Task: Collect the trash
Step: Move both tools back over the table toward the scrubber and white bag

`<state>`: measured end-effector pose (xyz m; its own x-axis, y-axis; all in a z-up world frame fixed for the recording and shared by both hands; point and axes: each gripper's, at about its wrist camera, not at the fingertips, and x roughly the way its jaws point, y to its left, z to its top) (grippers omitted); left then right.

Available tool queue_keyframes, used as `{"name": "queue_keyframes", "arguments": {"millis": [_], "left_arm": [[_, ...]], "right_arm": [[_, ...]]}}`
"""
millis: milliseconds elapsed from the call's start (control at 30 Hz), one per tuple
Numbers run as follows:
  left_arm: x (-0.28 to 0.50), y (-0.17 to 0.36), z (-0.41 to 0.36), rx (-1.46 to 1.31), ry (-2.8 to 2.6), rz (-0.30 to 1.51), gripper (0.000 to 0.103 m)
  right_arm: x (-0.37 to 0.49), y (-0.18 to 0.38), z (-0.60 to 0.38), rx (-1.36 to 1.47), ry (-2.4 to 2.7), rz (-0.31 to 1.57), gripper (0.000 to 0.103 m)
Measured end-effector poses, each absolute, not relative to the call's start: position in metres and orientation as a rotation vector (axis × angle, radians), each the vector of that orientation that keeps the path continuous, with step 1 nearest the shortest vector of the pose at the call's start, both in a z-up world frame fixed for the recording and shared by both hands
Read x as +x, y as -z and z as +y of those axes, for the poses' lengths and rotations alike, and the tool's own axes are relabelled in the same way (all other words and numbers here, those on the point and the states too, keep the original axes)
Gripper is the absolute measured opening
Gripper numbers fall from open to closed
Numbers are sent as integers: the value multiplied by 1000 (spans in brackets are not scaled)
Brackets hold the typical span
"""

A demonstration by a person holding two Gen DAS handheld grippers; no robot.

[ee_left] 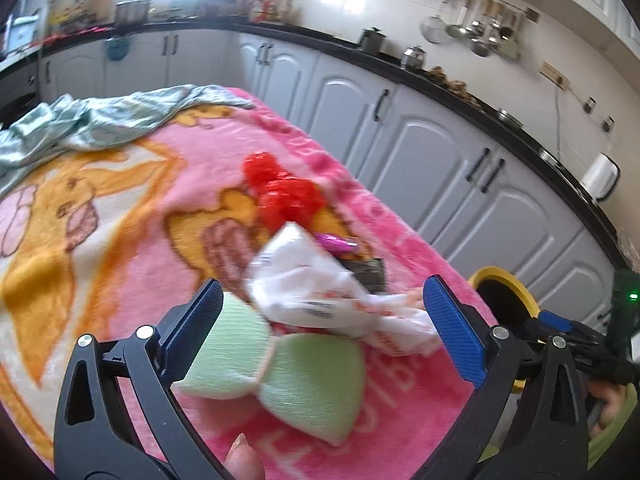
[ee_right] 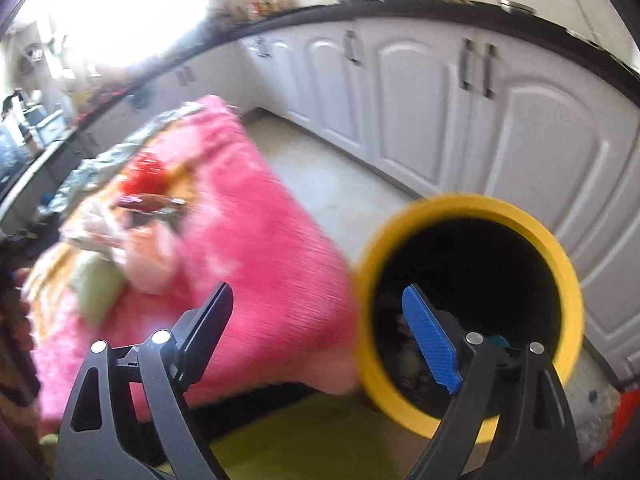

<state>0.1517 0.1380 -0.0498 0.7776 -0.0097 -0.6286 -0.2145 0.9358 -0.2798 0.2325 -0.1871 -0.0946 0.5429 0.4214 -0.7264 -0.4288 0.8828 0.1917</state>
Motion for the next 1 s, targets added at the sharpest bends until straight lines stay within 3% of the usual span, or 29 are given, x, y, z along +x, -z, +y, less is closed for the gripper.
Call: {"name": "queue_keyframes", "arguments": {"millis": [467,733,767,833,967,1000], "left_arm": [[124,88,207,-559,-167,787,92],[117,117,213,-614,-90,844,92],[118,118,212,-604,-90,841,92],[120,119,208,-583,-89,844,92],[121,118,198,-567,-68,842,92],[122,117,195,-560,-58,845,86]], "right_arm": [[239,94,-55,-149,-824,888,87],[260,119,-33,-124,-912,972,86],[261,121,-33,-113,-926,982,84],[261,125,-32,-101,-957,1004,68],[257,124,-37,-82,-985,1011,57],[256,122,-39,-73,-992,1011,54]]}}
